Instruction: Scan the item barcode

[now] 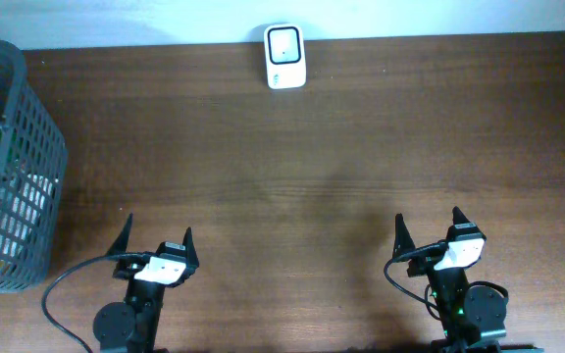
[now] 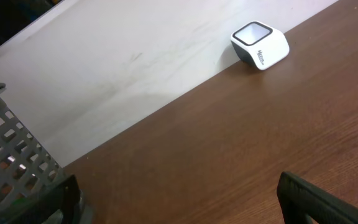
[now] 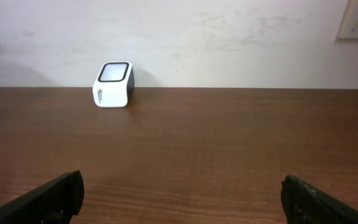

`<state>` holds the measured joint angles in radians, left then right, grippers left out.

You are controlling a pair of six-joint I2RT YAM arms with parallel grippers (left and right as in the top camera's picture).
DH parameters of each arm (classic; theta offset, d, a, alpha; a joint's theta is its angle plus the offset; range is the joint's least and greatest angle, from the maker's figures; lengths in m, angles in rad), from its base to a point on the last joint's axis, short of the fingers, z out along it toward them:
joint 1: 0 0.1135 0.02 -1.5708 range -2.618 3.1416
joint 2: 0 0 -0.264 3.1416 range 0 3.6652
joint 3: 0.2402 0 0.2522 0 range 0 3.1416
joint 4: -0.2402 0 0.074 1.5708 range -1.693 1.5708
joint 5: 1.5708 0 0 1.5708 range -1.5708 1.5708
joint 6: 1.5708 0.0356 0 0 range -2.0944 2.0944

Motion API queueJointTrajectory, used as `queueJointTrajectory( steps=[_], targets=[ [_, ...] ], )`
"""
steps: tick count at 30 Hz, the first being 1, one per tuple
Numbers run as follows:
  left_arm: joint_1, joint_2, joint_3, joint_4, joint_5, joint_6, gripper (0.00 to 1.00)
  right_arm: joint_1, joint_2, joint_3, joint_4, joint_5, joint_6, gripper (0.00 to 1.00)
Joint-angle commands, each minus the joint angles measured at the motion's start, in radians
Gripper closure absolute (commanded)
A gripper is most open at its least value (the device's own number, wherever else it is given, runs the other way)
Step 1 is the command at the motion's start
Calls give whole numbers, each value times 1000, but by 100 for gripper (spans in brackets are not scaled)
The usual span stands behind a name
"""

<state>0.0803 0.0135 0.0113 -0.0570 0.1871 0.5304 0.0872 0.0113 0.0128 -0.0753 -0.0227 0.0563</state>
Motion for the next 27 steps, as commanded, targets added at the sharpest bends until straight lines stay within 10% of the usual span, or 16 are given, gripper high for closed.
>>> queueJointTrajectory(
  steps=[1, 3, 15, 27],
  targets=[
    [-4, -6, -1, 0, 105, -233, 1, 2, -8, -7, 0, 9, 5, 2],
    [-4, -6, -1, 1, 135, -407, 1, 2, -8, -7, 0, 9, 5, 2],
    [-3, 130, 165, 23, 105, -486, 1, 2, -8, -7, 0, 9, 5, 2],
    [-4, 996, 1099, -529, 105, -485, 1, 2, -8, -7, 0, 9, 5, 2]
  ],
)
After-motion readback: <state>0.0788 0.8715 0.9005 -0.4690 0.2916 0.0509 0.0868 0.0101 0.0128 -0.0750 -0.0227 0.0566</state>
